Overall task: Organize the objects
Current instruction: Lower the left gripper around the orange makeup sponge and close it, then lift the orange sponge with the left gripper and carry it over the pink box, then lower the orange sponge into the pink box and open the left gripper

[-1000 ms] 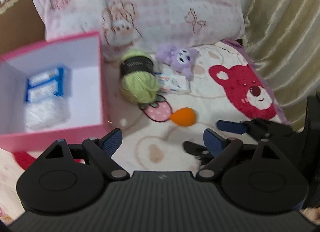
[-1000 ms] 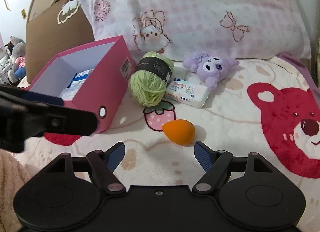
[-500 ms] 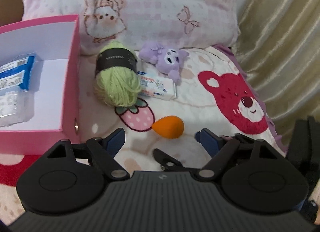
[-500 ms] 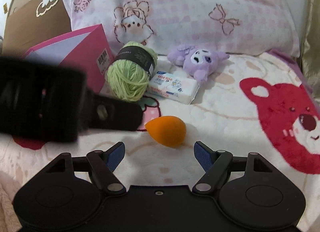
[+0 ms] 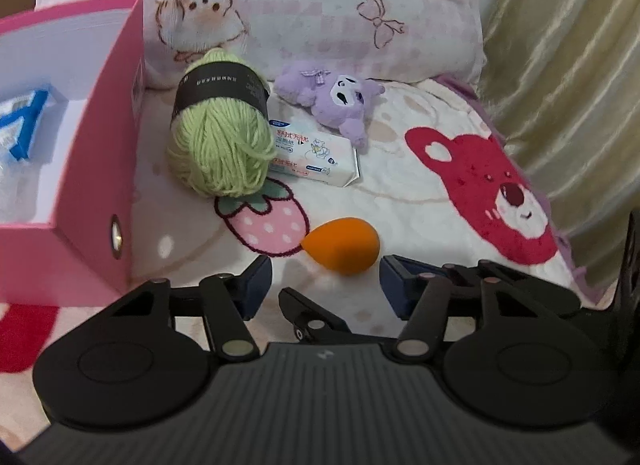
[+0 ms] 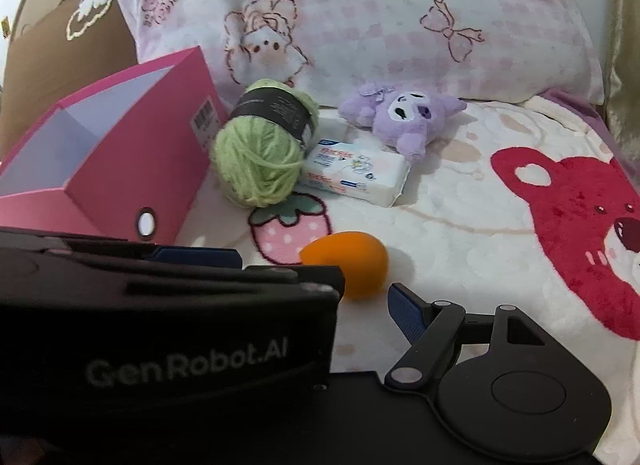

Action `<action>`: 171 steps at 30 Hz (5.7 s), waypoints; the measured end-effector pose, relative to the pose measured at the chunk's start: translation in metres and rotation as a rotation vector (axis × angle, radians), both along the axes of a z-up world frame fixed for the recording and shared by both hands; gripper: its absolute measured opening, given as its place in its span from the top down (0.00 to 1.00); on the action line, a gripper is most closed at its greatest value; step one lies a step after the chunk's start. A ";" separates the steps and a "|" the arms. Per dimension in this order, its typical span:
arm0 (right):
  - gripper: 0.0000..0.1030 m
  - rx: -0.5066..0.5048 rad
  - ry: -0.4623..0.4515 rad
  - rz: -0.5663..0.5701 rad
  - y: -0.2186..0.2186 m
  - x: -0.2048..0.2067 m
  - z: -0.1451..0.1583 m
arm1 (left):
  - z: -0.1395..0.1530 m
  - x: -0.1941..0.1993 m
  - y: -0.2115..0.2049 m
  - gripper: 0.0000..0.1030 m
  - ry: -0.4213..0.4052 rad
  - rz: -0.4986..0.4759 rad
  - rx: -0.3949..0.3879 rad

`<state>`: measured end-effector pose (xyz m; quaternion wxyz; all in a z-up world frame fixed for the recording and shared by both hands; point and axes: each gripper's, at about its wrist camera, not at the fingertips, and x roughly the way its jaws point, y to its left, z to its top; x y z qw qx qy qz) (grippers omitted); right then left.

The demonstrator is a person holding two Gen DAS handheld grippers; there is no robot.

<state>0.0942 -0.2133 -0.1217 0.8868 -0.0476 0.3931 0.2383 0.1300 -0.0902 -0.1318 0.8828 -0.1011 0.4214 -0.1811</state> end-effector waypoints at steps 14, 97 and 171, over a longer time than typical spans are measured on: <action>0.36 -0.070 -0.001 -0.007 0.004 0.012 -0.007 | -0.018 0.018 0.000 0.49 0.013 -0.008 -0.064; 0.59 -0.067 -0.141 0.304 0.005 -0.102 0.083 | 0.087 -0.094 0.031 0.64 0.028 0.016 0.020; 0.62 -0.027 0.159 0.522 0.265 0.058 0.089 | 0.062 0.088 0.254 0.63 0.135 0.461 -0.109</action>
